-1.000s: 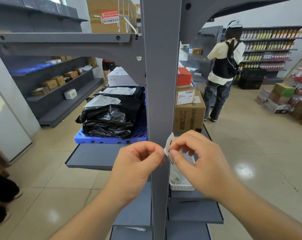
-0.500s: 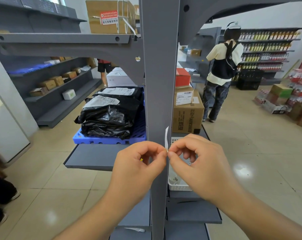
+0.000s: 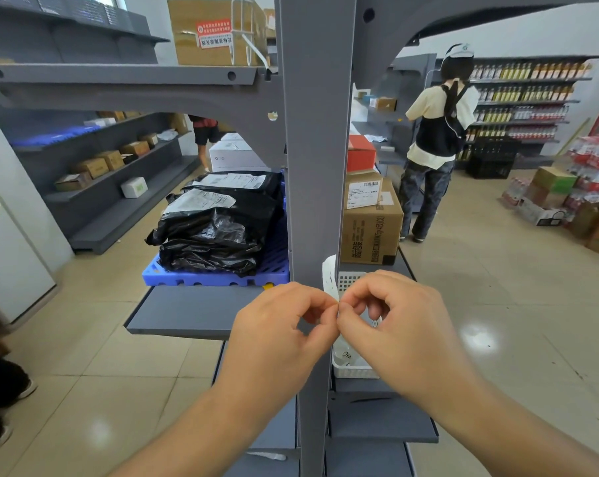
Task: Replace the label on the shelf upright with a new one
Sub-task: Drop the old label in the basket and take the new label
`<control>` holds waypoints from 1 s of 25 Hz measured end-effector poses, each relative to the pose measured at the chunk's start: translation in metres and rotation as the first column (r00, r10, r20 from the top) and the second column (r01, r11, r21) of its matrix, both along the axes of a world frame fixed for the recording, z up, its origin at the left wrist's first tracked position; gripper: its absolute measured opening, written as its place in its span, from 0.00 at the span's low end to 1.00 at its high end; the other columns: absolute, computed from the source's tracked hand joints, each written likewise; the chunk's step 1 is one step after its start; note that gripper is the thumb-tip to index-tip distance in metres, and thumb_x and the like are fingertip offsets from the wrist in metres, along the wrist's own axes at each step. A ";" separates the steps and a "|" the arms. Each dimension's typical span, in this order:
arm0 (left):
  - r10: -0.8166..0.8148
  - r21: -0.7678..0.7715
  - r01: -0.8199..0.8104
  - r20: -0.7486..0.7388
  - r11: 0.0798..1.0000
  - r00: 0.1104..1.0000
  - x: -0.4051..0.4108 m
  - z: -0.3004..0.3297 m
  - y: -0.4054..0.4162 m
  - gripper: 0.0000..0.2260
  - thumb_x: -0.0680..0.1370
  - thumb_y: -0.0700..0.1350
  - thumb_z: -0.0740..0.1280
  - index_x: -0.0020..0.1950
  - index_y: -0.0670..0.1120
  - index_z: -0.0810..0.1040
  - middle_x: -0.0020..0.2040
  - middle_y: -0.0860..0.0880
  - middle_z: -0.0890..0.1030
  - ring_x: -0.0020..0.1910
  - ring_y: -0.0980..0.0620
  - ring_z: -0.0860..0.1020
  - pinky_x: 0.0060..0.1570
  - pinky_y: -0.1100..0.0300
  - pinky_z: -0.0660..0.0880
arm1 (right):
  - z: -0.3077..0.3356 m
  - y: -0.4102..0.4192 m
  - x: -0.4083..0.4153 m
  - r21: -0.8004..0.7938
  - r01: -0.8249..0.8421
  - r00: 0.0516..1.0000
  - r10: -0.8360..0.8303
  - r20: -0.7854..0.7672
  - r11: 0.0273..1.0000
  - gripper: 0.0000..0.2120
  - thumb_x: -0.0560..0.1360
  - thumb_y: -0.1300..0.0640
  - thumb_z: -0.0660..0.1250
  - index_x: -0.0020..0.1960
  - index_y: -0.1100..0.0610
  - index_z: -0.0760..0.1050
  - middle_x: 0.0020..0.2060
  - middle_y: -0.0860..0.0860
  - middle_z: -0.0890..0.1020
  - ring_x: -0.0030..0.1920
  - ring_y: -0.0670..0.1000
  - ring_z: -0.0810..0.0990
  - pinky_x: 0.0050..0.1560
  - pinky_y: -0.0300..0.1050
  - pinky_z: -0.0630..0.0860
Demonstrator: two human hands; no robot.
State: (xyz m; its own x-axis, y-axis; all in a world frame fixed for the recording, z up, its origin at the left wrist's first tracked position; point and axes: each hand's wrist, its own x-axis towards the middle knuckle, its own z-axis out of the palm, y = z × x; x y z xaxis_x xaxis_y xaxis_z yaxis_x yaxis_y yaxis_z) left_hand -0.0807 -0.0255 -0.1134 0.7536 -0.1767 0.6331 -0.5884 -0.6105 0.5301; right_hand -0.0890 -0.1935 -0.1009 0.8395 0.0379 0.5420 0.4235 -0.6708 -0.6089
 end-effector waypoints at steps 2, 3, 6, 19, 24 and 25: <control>-0.004 0.004 0.004 0.008 1.000 1.000 0.000 0.001 -0.002 0.05 0.75 0.51 0.69 0.42 0.53 0.83 0.36 0.64 0.78 0.39 0.68 0.75 0.41 0.77 0.67 | 0.001 -0.001 0.001 0.012 -0.011 1.000 0.011 0.001 1.000 0.05 0.66 0.48 0.67 0.34 0.47 0.79 0.32 0.44 0.78 0.37 0.47 0.75 0.35 0.31 0.70; -0.005 -0.001 0.005 0.006 1.000 1.000 0.001 0.001 -0.003 0.03 0.75 0.49 0.70 0.42 0.53 0.83 0.36 0.65 0.77 0.39 0.68 0.75 0.41 0.77 0.67 | 0.002 -0.002 0.002 0.019 -0.021 1.000 0.021 0.000 1.000 0.06 0.66 0.48 0.66 0.34 0.48 0.78 0.32 0.44 0.78 0.37 0.47 0.75 0.35 0.31 0.70; 0.005 -0.037 -0.006 -0.034 0.999 0.999 0.001 0.000 -0.005 0.05 0.73 0.42 0.75 0.41 0.52 0.83 0.35 0.65 0.78 0.39 0.67 0.76 0.40 0.77 0.67 | 0.001 -0.005 0.004 0.057 -0.028 1.000 0.028 -0.004 0.998 0.04 0.65 0.50 0.67 0.33 0.49 0.79 0.32 0.46 0.79 0.37 0.49 0.76 0.34 0.32 0.70; 0.017 -0.198 -0.073 -0.271 0.977 0.962 0.007 -0.005 -0.018 0.07 0.74 0.44 0.73 0.37 0.53 0.82 0.35 0.62 0.81 0.33 0.62 0.74 0.37 0.61 0.77 | -0.004 -0.053 0.008 0.011 0.093 0.995 -0.093 -0.027 0.996 0.08 0.65 0.61 0.73 0.32 0.50 0.78 0.31 0.47 0.80 0.35 0.49 0.76 0.33 0.35 0.71; 0.020 -0.218 -0.103 -0.353 0.971 0.936 0.011 -0.011 -0.025 0.08 0.75 0.44 0.72 0.37 0.53 0.81 0.32 0.62 0.80 0.32 0.61 0.74 0.36 0.62 0.74 | -0.005 -0.082 0.001 -0.010 0.180 0.979 -0.180 -0.099 0.984 0.08 0.65 0.62 0.73 0.31 0.51 0.79 0.35 0.40 0.80 0.35 0.48 0.75 0.33 0.33 0.69; 0.020 -0.223 -0.110 -0.371 0.969 0.928 0.012 -0.012 -0.027 0.08 0.75 0.44 0.72 0.36 0.53 0.81 0.31 0.61 0.80 0.31 0.61 0.74 0.36 0.61 0.74 | -0.005 -0.088 -0.001 -0.014 0.203 0.972 -0.203 -0.114 0.979 0.08 0.65 0.62 0.73 0.31 0.52 0.79 0.35 0.40 0.80 0.35 0.48 0.76 0.33 0.34 0.69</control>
